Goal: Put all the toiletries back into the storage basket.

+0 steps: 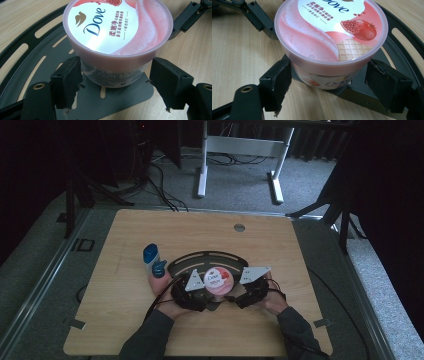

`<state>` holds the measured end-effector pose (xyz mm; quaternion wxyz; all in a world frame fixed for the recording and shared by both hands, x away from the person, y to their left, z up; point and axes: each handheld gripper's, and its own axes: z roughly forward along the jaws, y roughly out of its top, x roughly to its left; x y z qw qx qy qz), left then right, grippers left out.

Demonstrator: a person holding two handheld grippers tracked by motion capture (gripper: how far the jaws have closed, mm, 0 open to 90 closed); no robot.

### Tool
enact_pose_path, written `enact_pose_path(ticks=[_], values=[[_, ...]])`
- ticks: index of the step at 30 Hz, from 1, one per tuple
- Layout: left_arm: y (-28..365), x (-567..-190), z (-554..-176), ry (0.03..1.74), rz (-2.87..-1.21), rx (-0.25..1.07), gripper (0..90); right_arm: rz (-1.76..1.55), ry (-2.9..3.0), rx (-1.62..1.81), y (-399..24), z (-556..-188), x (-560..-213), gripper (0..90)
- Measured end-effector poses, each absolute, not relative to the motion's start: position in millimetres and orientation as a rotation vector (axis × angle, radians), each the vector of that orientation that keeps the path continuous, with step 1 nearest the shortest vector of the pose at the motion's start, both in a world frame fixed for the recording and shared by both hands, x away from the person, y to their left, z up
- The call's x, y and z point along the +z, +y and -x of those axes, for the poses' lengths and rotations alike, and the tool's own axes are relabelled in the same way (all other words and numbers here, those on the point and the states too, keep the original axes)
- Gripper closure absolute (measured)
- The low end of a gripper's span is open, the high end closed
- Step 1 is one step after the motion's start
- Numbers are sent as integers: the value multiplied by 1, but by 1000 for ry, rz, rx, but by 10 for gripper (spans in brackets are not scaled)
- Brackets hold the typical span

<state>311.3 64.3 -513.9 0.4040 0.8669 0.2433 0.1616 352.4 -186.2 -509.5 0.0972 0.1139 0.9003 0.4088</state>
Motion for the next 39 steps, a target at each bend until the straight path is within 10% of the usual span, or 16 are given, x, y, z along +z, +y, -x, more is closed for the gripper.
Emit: enact_pose_path(ticks=[39], values=[[48, -525, -343, 704, -2174, 420, 259, -463, 2666, 1193, -193, -384, -521, 212]])
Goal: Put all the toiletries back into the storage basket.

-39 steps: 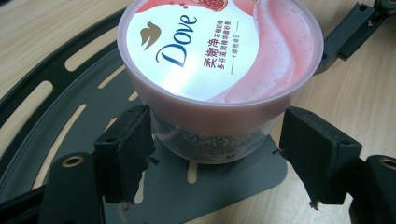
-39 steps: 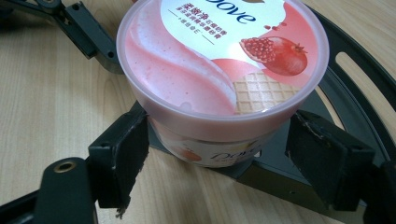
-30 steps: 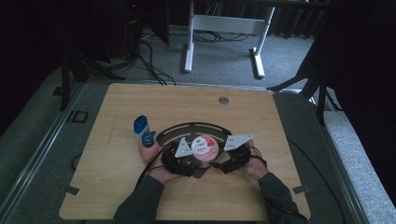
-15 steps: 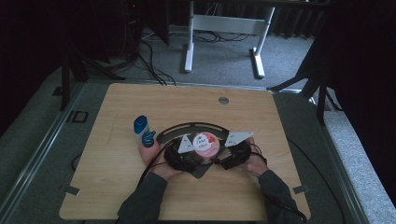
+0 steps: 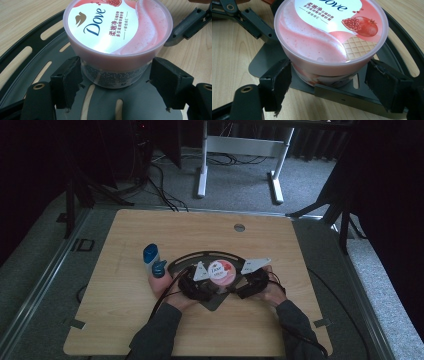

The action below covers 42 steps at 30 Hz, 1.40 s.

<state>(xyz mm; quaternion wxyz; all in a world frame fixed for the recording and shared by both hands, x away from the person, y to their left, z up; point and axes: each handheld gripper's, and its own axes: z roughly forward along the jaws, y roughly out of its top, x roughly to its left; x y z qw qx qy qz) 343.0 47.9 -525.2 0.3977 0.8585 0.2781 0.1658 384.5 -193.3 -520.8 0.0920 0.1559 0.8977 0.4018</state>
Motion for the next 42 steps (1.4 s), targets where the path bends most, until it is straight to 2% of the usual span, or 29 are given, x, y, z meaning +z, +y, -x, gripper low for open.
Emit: enact_pose_path(ticks=[7, 12, 21, 23, 27, 38, 42], values=[[47, -532, -348, 734, -2168, 388, 259, -477, 2670, 1169, -193, -388, -526, 214], [49, -533, -348, 750, -2161, 389, 280, -492, 2670, 1174, -194, -389, -527, 262], [56, -534, -342, 755, -2134, 384, 401, -513, 2618, 1193, -206, -383, -517, 371], [59, -533, -341, 754, -2128, 383, 419, -530, 2603, 1205, -211, -383, -513, 417], [63, -529, -339, 748, -2103, 384, 490, -609, 2553, 1233, -222, -388, -510, 562], [69, -527, -336, 732, -2084, 371, 657, -840, 2451, 1202, -240, -402, -521, 881], [70, -527, -335, 735, -2070, 371, 715, -912, 2417, 1165, -245, -407, -523, 900]])
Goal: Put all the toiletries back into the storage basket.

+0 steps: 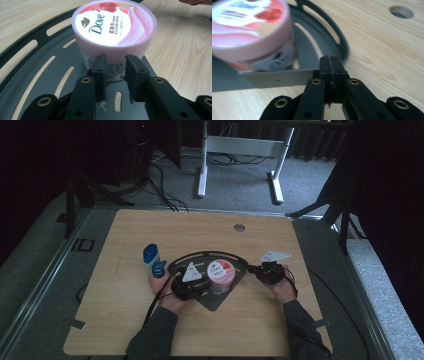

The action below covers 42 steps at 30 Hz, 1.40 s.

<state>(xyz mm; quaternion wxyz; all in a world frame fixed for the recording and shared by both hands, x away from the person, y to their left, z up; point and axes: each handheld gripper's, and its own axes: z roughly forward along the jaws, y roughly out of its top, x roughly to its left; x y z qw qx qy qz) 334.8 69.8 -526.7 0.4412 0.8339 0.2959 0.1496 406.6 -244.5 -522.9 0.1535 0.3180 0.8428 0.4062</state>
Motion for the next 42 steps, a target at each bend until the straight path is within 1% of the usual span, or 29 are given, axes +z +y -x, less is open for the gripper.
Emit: enact_pose_path(ticks=[5, 6, 7, 8, 10, 14, 25, 42], values=[[71, -527, -335, 743, -2071, 380, 795, -982, 2379, 1127, -248, -412, -525, 900], [71, -528, -335, 761, -2077, 382, 795, -993, 2371, 1121, -248, -414, -526, 900], [72, -529, -336, 774, -2082, 381, 843, -1026, 2358, 1095, -248, -419, -529, 900], [72, -529, -337, 782, -2069, 371, 867, -1039, 2355, 1090, -248, -421, -530, 900], [72, -530, -337, 791, -2070, 374, 891, -1059, 2347, 1078, -248, -425, -533, 900], [69, -530, -338, 797, -2088, 384, 897, -1113, 2331, 1076, -249, -431, -538, 900], [65, -529, -343, 844, -2072, 407, 897, -1137, 2345, 1081, -245, -434, -546, 900], [49, -529, -355, 883, -2068, 398, 896, -1132, 2332, 1115, -245, -435, -545, 900]])
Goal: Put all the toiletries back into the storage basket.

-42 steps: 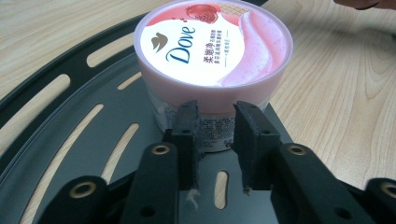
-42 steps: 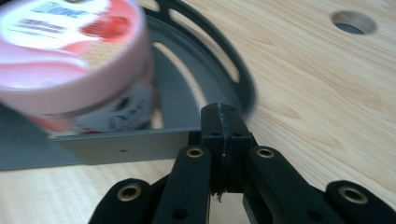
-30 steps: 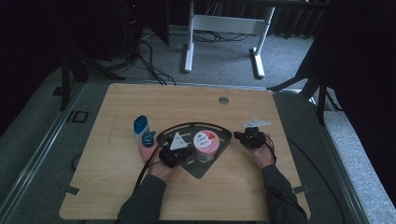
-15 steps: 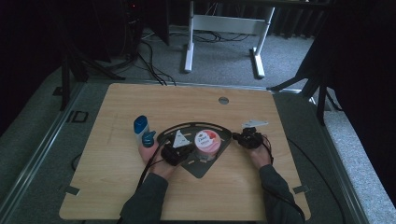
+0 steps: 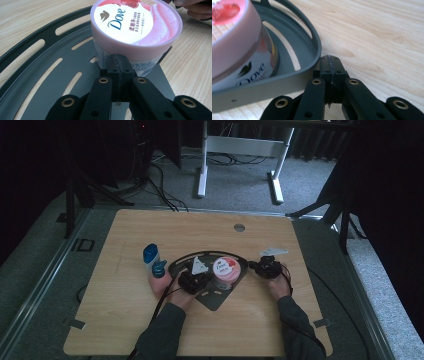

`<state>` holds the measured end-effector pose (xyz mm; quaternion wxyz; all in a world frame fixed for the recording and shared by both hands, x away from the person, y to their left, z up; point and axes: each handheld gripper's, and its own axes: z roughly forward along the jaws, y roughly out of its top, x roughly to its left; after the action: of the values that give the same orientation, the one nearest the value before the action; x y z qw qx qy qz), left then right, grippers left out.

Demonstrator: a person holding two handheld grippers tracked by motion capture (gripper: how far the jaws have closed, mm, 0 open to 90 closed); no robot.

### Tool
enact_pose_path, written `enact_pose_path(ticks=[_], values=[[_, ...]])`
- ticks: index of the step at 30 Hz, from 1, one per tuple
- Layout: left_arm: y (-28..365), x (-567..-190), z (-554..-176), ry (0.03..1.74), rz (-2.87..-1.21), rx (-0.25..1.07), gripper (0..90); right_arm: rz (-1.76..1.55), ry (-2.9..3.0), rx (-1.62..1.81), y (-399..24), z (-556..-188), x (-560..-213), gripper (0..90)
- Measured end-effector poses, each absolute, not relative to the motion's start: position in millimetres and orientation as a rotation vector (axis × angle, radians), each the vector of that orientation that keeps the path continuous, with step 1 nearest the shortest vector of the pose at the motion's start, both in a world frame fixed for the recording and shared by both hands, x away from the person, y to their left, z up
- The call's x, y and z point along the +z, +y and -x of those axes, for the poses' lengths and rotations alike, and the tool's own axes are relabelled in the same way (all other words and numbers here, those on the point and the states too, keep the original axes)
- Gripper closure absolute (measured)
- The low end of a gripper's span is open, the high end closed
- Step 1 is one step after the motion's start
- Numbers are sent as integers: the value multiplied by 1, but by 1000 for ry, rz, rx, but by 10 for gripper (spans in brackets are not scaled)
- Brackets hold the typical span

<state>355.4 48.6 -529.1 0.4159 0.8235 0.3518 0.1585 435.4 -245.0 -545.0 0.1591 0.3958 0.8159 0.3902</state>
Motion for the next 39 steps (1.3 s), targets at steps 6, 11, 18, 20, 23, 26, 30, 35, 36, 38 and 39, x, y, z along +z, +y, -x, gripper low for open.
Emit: enact_pose_path(ticks=[6, 11, 18, 20, 23, 26, 30, 35, 36, 38, 39], values=[[42, -531, -360, 907, -2071, 387, 895, -1132, 2336, 1132, -246, -436, -545, 900], [33, -532, -363, 906, -2076, 388, 894, -1135, 2338, 1144, -248, -435, -546, 900], [29, -532, -367, 950, -2057, 404, 894, -1128, 2340, 1145, -248, -435, -546, 900], [30, -532, -369, 973, -2052, 409, 894, -1132, 2339, 1144, -248, -436, -546, 900], [30, -533, -373, 1010, -2037, 406, 894, -1135, 2341, 1149, -248, -436, -546, 900], [28, -533, -376, 1026, -2026, 395, 894, -1132, 2342, 1148, -248, -436, -546, 900], [24, -532, -379, 1034, -2024, 391, 894, -1128, 2341, 1149, -248, -436, -546, 900], [20, -531, -380, 1042, -2025, 385, 894, -1125, 2346, 1155, -249, -435, -546, 900], [18, -531, -380, 1044, -2020, 379, 894, -1122, 2348, 1156, -249, -435, -546, 900], [17, -531, -381, 1039, -2018, 374, 893, -1105, 2358, 1154, -248, -433, -546, 900], [16, -531, -381, 1041, -2021, 381, 894, -1105, 2357, 1152, -248, -433, -546, 900]])
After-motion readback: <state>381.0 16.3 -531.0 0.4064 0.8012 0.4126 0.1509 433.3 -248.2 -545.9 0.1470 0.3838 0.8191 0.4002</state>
